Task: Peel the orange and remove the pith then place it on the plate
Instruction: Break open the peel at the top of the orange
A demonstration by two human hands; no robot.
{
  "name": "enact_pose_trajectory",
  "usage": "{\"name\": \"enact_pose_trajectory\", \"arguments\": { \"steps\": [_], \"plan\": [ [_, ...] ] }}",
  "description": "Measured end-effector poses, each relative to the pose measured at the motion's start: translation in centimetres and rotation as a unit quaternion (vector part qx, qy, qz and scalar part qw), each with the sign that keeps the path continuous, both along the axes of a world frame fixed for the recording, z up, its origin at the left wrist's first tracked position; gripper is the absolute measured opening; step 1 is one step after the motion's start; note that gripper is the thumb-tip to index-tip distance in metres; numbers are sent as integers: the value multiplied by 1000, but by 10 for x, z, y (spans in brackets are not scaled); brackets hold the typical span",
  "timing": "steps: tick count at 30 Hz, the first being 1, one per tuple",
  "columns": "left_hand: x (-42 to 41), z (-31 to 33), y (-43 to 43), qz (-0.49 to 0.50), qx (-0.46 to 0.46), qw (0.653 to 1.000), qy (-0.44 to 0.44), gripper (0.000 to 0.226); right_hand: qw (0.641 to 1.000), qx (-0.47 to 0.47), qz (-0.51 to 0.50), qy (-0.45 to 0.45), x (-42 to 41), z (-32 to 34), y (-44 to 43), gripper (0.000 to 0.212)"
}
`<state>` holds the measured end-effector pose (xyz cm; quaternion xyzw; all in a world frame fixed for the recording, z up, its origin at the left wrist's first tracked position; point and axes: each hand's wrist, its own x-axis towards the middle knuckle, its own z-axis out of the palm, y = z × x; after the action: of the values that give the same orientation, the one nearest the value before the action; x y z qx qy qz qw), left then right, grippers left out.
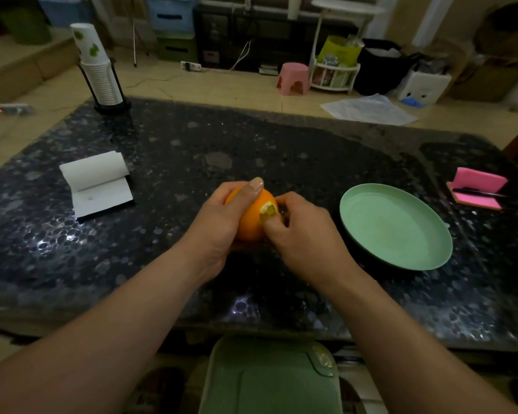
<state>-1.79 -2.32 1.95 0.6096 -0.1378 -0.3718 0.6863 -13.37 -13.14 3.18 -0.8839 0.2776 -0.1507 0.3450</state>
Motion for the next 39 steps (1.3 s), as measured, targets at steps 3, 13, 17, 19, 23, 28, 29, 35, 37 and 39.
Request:
{"name": "enact_pose_trajectory", "arguments": {
  "steps": [3,13,17,19,23,28,29,35,37,39],
  "plan": [
    [-3,-2,-3,11,-4,1000,-11,54,999,-31,-10,-2,0,-3,-1,20],
    [5,-2,-2,26,19,999,11,45,998,0,55,37,-3,4,-9,25],
    [-2,-1,-2,22,21,999,-15,40,997,-53,35,40,-1,2,-7,21],
    [-5,-1,-3,22,18,999,-17,38,996,-74,30,40,-2,2,-7,18],
    [-3,0,-1,8,23,1000,-4,44,996,-69,35,48,-4,5,-11,19],
    [1,3,1,-1,26,1000,15,49,995,-70,57,53,-8,8,-11,28],
    [0,3,1,-2,28,1000,12,48,994,-80,53,47,-7,7,-10,28],
    [-4,7,3,-16,26,999,30,44,996,-79,31,6,-7,3,-15,22],
    [-3,8,5,-24,27,998,47,42,997,-62,35,5,-8,3,-16,21],
    [-2,9,5,-27,36,998,45,43,997,-59,47,26,-9,4,-16,23]
  ]
}}
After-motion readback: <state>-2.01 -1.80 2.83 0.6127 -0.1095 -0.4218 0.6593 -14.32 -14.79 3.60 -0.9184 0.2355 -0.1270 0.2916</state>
